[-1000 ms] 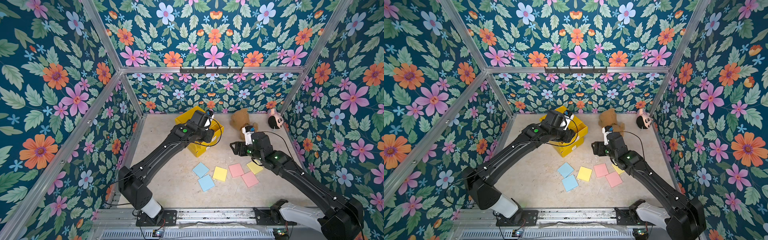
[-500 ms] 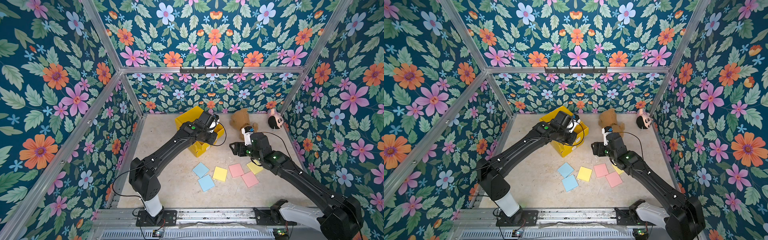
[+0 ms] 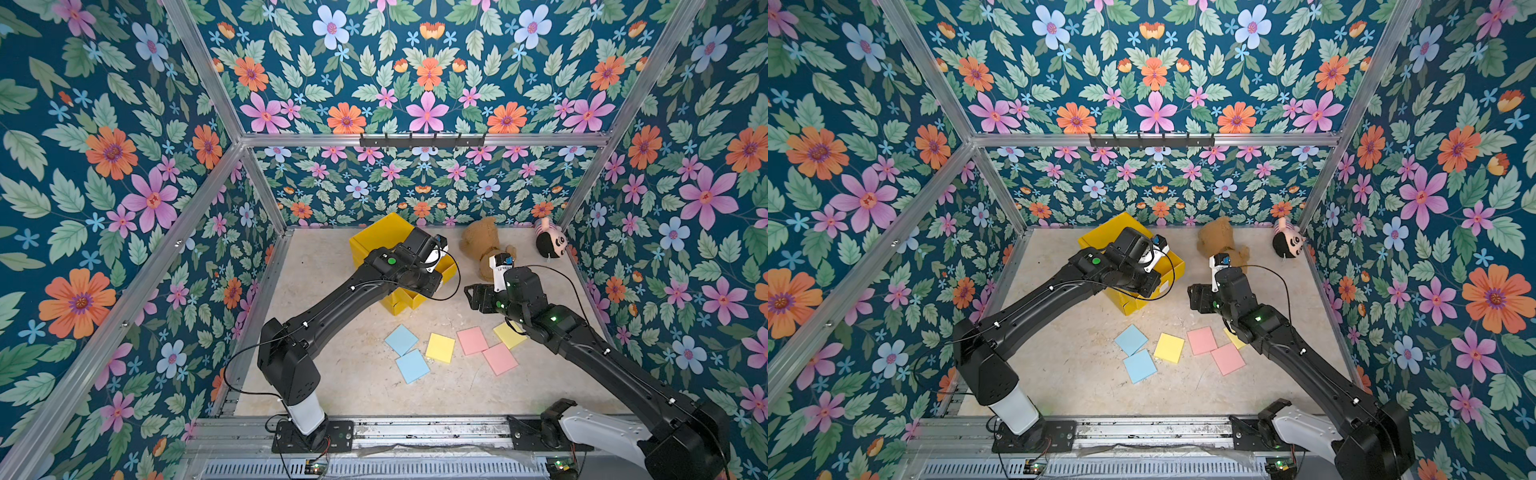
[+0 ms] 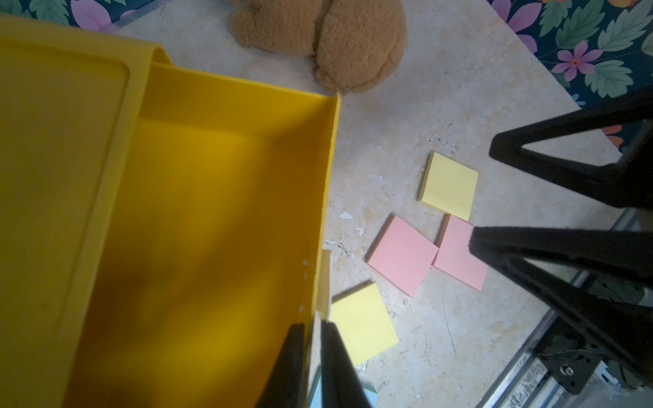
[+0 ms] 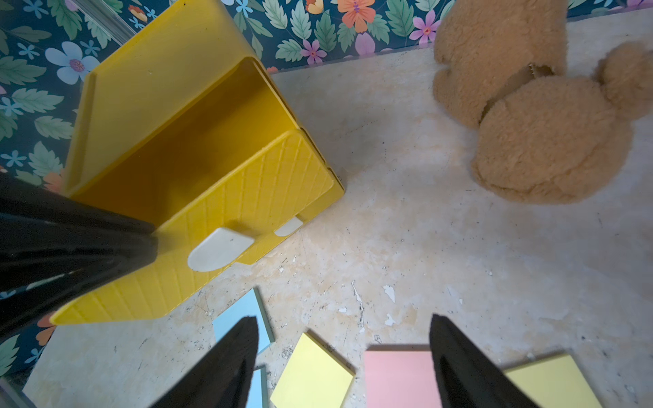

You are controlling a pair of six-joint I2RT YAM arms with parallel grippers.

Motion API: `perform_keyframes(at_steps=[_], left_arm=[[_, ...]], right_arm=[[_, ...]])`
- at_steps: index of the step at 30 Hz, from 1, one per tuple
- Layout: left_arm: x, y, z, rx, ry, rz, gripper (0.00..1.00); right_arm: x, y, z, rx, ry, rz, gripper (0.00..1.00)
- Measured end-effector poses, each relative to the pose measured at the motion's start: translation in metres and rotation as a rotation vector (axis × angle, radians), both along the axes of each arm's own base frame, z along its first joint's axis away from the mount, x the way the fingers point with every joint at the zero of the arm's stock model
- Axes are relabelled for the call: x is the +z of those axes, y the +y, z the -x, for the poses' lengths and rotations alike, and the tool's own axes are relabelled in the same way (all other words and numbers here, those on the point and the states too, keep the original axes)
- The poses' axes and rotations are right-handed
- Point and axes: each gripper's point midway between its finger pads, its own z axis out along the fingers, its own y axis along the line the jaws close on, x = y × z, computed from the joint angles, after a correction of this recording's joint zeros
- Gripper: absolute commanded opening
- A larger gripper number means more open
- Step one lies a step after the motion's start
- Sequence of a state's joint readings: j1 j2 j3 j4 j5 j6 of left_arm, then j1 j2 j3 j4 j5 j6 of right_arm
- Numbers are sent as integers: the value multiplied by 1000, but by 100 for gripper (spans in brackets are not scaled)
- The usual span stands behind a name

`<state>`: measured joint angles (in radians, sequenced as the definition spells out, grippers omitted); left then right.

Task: Please put the sticky notes in the drawer by color
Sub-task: Open the drawer in the storage box.

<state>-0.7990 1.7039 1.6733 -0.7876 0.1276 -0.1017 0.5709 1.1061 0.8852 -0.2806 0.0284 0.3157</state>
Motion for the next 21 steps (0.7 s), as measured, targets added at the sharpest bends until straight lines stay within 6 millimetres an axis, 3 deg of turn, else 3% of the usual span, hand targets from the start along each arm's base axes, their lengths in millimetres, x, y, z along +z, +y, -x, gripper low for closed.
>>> perform_keyframes(at_steps=[6,11,14,16,19,21], left_arm=[[4,2,1,3,-6,4,49],[40,5,4,14,-66,79,64],[66,8,6,27,-116,142,77],[80,10,8,40,-141,179,86],[91,8,16,32,-177,214,97],[92,1,27,7,-189,237,99]], right_arm=[[6,-16,0,-85,-19,1,87],[9,-52,9,-251,-48,-9,90],[-11,-85,15,-384,0,-6,94],[-36,-113,21,-486,64,3,95],[-71,-144,33,-603,165,-3,96],[-90,-155,40,-649,222,-19,96]])
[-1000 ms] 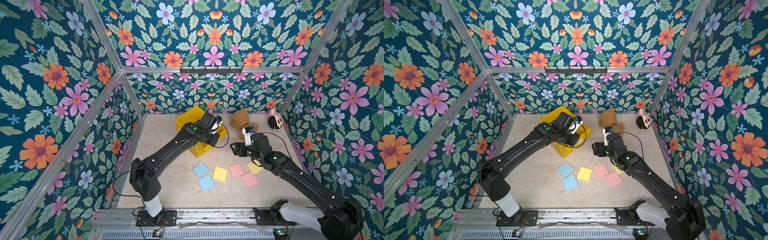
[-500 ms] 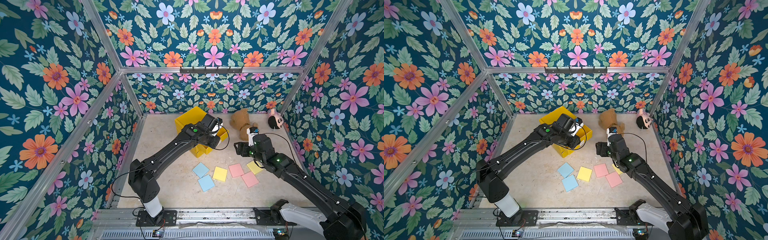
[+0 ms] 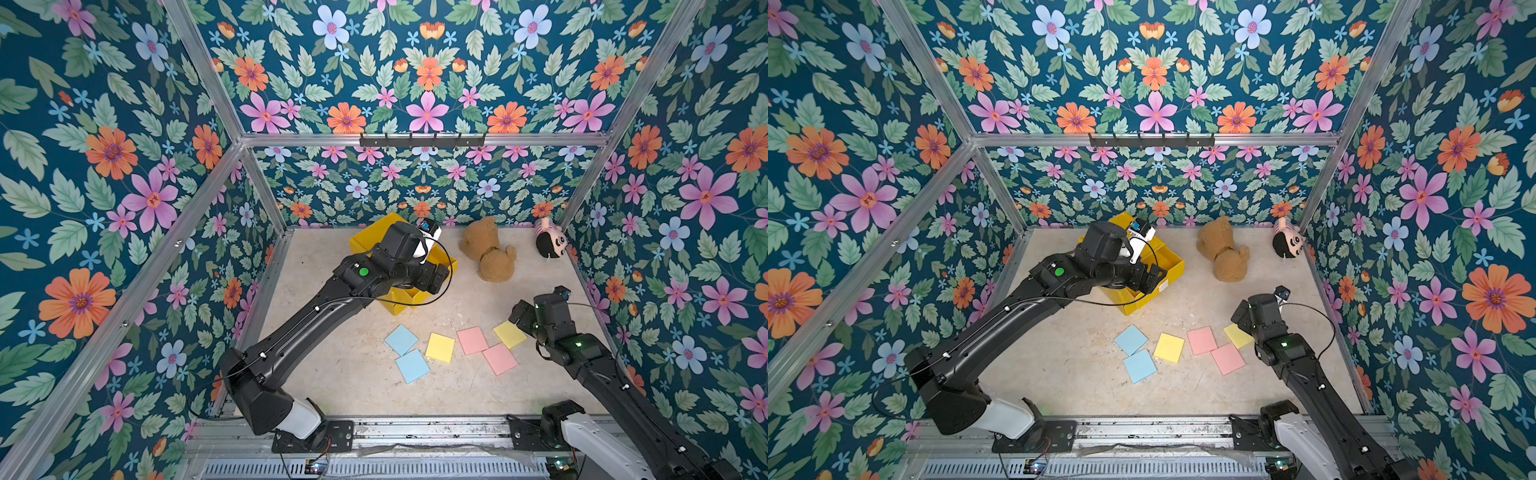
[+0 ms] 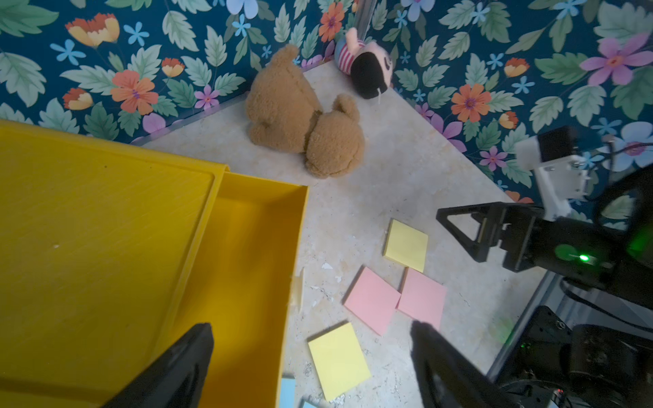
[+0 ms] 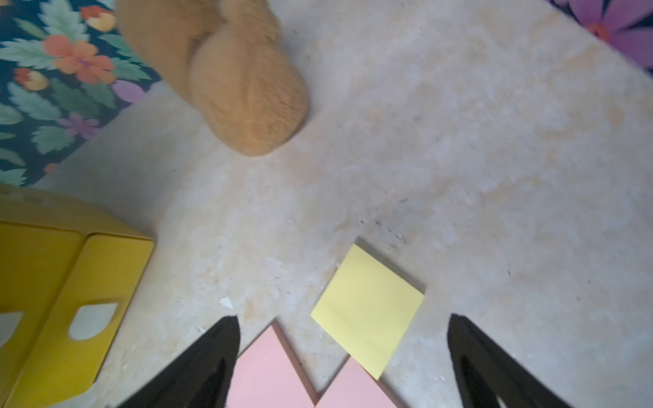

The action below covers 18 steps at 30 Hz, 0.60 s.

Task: Please put the sticky notes in the drawer by color
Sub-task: Open the drawer in the storage box, then pick up the sticky notes from the center of the board.

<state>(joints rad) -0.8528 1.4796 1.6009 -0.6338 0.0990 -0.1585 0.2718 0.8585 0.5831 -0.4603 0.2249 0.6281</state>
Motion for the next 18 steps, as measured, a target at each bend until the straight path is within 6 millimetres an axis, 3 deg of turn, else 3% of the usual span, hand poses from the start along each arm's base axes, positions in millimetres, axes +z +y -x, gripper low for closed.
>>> perform_keyframes(at_steps=[4,7,18], left_arm=[[-7,-9,12,-22,-10,40,99],[-11,-10,12,-13,-19,63,99],[-6,-7,5,29,-63,79,99]], right_arm=[[-35,-13,7,-68,88,-36,96],[-53,-8,5,-53,143,-54,95],[-81,6,-12,-26,181,-105,94]])
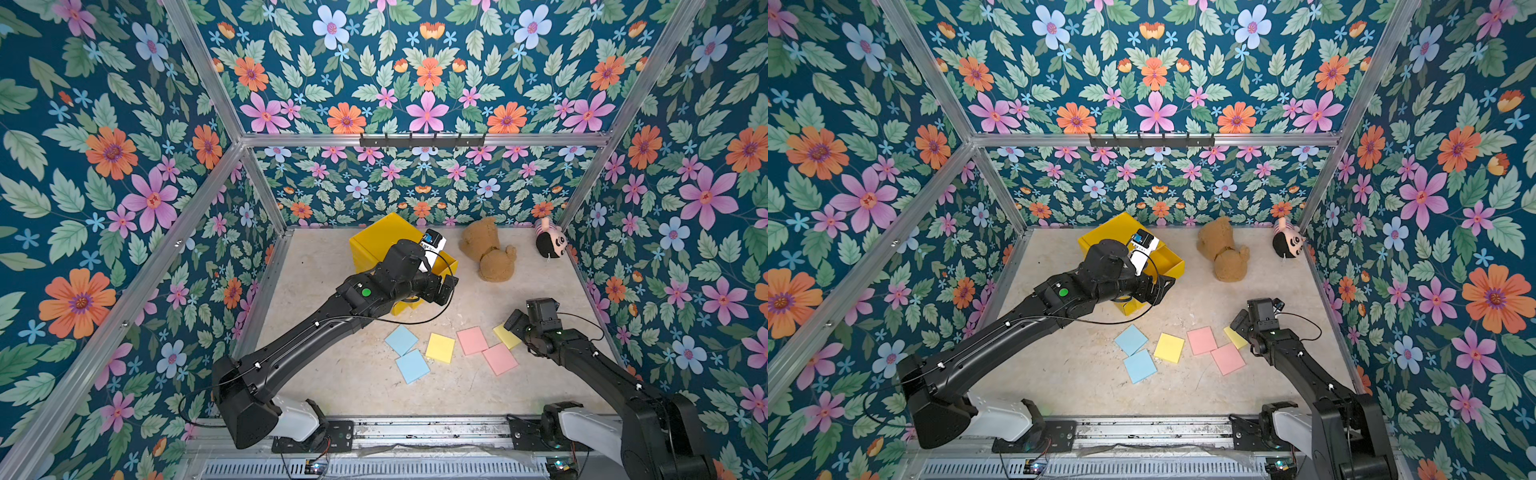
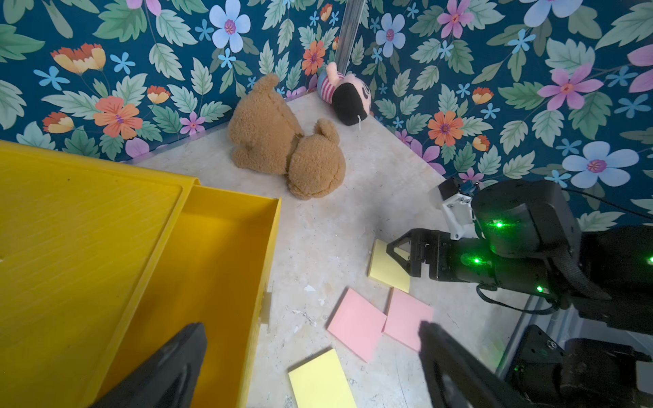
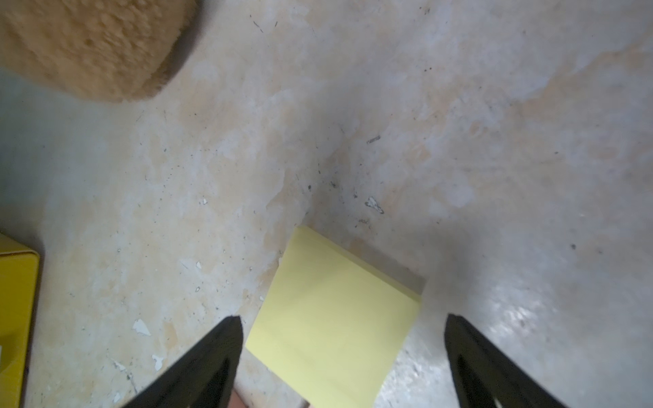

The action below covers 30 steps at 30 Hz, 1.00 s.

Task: Please put the sticky notes in the drawer by color
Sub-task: Pick up the sticky notes from the center of the board.

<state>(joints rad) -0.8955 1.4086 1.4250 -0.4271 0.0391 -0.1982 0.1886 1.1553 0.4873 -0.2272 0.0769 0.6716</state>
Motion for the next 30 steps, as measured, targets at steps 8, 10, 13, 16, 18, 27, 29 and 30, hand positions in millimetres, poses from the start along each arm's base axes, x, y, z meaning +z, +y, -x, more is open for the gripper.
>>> perform_keyframes(at_steps=[8,10,13,16,18,27,29,30], left_arm=[[2,7,-3,26,-29,-18,99],[2,8,-3,28,-30,-19,99],[2,9,-4,34,-33,-21,99],[3,11,-5,43,-39,-21,99],[4,12,-5,49,-43,-22,99],[1,13,-7,58,-47,-37,99],[1,15,-9,61,-52,-41,99],[1,15,-9,60,-54,-42,99]], right_arm=[[-4,14,-24,19,-13,-59,92],[-4,18,-31,29,-13,-71,91],[-7,26,-42,57,7,-81,91],[-8,31,-55,92,16,-69,91],[-6,37,-62,128,20,-53,92],[6,48,-54,277,42,221,99],[-1,39,-39,290,71,264,99],[-3,35,-33,290,85,273,99]])
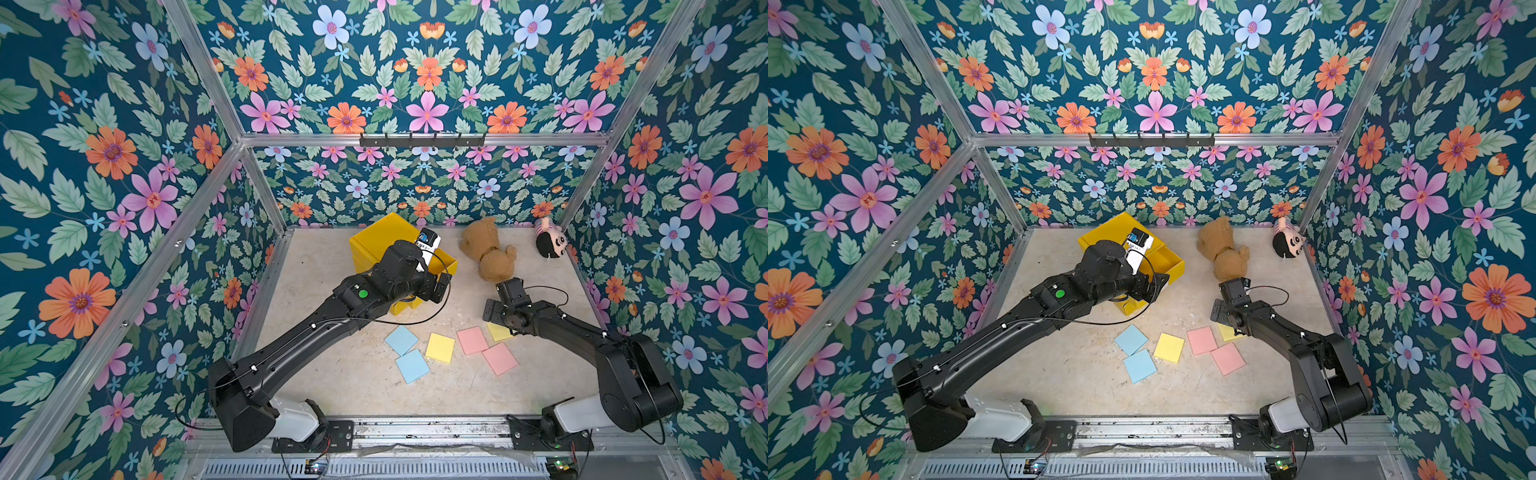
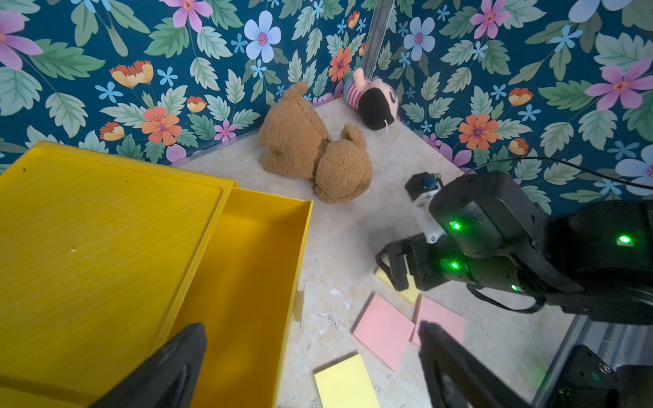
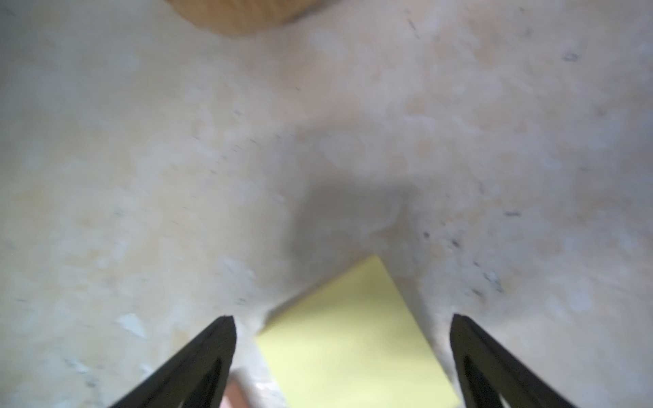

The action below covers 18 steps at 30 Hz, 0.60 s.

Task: Please put the sticky notes in the drawer by color
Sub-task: Pick up the sticky notes from the center of the board.

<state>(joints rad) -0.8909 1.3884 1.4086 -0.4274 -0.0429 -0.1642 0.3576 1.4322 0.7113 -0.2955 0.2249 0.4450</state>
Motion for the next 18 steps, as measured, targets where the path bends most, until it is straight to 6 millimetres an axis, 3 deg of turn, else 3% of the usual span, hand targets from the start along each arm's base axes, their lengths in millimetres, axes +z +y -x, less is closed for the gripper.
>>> perform_keyframes(at_steps=[4,18], left_arm=[[0,1,-2,1,-5,-4,99],[0,5,-1,0,-3,-12,99]], right_arm=[[-6,-3,16,28,23,9,99],[-23,20,15,148,69,-58,99]])
